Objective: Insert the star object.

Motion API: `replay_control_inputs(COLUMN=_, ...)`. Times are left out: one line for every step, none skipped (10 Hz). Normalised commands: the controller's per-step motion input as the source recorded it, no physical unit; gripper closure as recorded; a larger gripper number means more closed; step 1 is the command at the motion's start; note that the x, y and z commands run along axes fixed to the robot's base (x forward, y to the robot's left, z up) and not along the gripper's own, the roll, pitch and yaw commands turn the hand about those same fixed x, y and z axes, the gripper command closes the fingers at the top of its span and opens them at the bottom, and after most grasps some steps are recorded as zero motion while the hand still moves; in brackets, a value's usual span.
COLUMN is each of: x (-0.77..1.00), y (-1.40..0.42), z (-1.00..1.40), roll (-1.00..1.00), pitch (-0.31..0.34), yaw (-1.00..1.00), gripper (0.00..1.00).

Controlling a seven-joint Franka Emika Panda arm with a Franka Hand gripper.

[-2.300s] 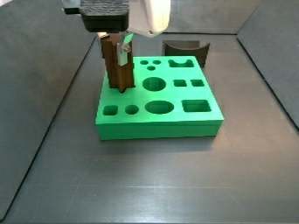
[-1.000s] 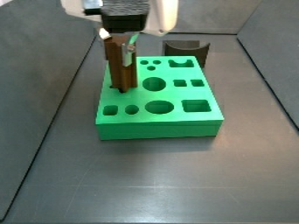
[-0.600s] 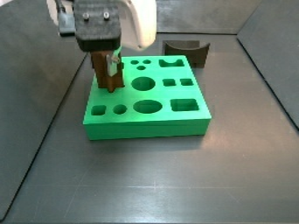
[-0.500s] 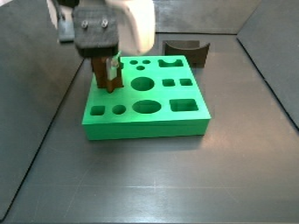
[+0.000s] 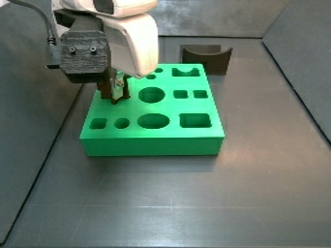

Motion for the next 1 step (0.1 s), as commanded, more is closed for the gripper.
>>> replay_control_inputs(x=0.00, y=0.00, z=0.00, roll=0.00, pitch=0.000, yaw=0.00, gripper=1.00)
